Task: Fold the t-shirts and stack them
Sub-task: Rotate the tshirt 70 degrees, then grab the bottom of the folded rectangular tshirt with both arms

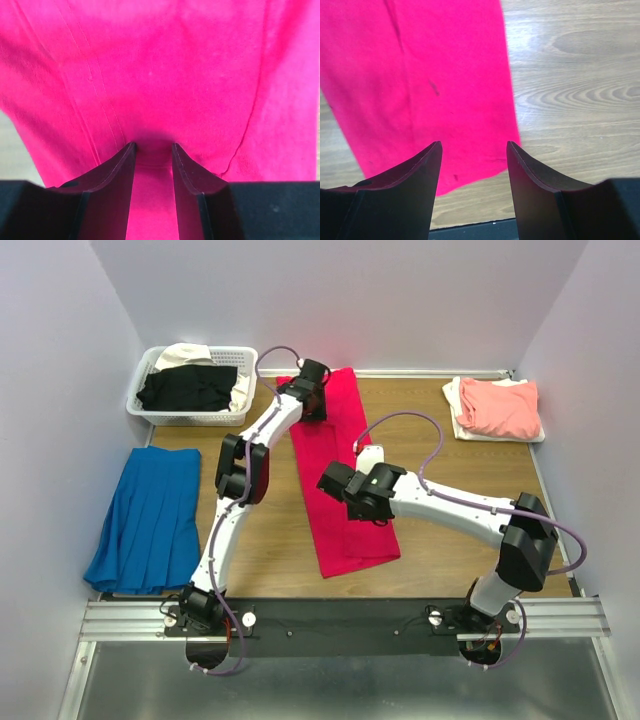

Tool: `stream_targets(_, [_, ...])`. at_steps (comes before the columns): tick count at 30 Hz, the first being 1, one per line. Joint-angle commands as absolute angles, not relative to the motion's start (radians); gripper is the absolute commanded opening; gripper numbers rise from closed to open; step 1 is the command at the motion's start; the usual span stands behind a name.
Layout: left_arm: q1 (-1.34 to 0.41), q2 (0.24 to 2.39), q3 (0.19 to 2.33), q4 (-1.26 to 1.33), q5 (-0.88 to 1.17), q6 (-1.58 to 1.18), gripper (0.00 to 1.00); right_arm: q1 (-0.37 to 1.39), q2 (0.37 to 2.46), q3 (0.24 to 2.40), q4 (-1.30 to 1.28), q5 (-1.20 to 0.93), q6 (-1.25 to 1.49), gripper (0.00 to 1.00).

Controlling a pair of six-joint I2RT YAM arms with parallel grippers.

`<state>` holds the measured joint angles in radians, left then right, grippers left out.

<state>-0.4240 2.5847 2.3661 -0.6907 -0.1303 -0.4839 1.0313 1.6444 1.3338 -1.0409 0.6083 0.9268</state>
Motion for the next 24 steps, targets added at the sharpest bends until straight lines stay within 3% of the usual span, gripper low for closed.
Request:
stream_targets(1, [-0.414,2.605,2.364,-0.422,0.138,-0.228,0.44,1.003,1.67,1.348,-1.058,0.63,0.931,0.63])
stream_targets(6, [-0.416,2.534,2.341,-0.345,0.201,-0.158,0.44,0.976,1.683,1.37,-1.054,0.644,0.907,0.63])
stream_targets(12, [-0.414,2.347,2.14,-0.276,0.052,-0.224,0.44,0.919,1.678,1.335,-0.993,0.635,0.875,0.63])
stream_targets(16, [-0.414,2.195,2.043,-0.391,-0.06,-0.343,0.44,0.842,1.652,1.2,-0.891,0.566,0.828,0.63])
stream_targets(24, [-0.509,1.938,1.554,-0.573,-0.104,-0.503,0.42,0.79,1.589,1.045,-0.802,0.466,0.75,0.63])
